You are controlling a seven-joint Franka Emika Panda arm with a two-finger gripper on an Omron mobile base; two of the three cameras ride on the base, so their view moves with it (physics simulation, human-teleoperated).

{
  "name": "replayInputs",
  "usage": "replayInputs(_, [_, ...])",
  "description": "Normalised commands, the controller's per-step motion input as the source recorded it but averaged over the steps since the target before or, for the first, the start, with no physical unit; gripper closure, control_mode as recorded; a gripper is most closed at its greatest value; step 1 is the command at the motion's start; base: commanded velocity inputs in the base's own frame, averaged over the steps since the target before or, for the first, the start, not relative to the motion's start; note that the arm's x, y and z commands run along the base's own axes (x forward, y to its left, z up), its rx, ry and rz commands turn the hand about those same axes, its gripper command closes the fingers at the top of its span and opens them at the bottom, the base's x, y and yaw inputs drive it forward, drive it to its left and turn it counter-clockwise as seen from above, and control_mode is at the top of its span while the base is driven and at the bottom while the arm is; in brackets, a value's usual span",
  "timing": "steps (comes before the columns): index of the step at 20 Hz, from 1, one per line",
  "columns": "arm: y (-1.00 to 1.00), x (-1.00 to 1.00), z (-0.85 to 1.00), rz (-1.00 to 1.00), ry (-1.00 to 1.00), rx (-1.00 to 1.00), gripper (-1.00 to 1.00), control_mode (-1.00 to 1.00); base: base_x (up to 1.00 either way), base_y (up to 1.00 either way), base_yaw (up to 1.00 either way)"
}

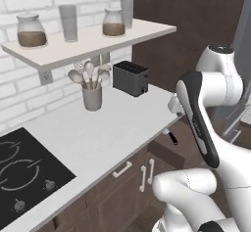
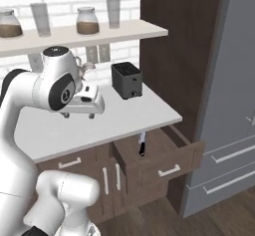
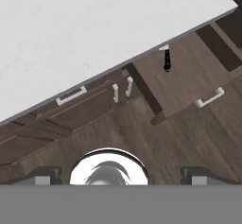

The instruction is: Pick up the knife from the drawer and place it on the cutting board. Then place the meat from the plate to the cutting board.

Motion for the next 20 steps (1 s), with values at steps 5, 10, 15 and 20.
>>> replayInputs(5, [-0.1, 0.05, -0.05, -0.01, 0.0, 0.0, -1.0, -1.0, 0.19, -0.22, -0.12])
replayInputs(10, [-0.96, 0.82, -0.29, 0.0, 0.03, 0.01, -1.0, -1.0, 0.0, 0.0, 0.0])
replayInputs(15, [-1.0, 1.0, -0.42, 0.07, 0.03, 0.01, -1.0, -1.0, 0.0, 0.0, 0.0])
replayInputs(20, [-0.48, 0.86, -0.7, 0.08, 0.04, -0.06, -1.0, -1.0, 0.0, 0.0, 0.0])
